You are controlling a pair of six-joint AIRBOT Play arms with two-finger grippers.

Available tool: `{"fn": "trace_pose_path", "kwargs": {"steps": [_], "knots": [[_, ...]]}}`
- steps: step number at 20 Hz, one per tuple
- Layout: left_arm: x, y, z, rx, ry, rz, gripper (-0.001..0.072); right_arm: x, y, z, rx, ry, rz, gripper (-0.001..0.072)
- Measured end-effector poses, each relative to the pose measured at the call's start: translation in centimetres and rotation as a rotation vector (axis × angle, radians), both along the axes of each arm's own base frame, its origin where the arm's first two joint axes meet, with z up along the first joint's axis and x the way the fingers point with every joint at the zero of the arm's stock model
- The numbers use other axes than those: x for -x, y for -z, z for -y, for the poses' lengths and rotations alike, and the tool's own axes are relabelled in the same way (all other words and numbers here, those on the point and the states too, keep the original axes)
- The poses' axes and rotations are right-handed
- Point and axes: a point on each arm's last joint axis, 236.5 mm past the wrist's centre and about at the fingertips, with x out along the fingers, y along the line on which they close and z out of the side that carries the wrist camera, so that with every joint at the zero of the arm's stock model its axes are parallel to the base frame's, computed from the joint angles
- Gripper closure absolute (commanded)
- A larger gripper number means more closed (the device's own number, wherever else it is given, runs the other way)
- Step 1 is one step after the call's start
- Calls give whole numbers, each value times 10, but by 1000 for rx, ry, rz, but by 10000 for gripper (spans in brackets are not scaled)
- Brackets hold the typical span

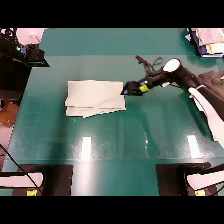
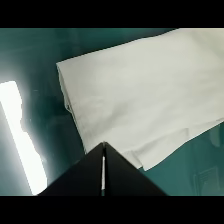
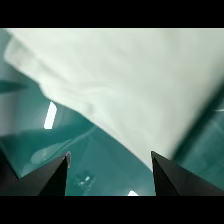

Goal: Fold the shirts.

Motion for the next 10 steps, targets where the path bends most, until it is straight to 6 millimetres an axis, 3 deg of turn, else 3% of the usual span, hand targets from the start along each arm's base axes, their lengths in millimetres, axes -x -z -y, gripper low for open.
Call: {"fn": "trace_pose_path", "kwargs": {"steps": [3,5,10], "knots": [[0,-2,4,17,5,3,684,-5,26,16,-10,112,-64,141],[0,-2,5,24,7,4,684,-10,43,14,-34,160,-107,141],[0,-3,7,31,11,2,684,-32,65,-19,-86,182,-134,141]]}}
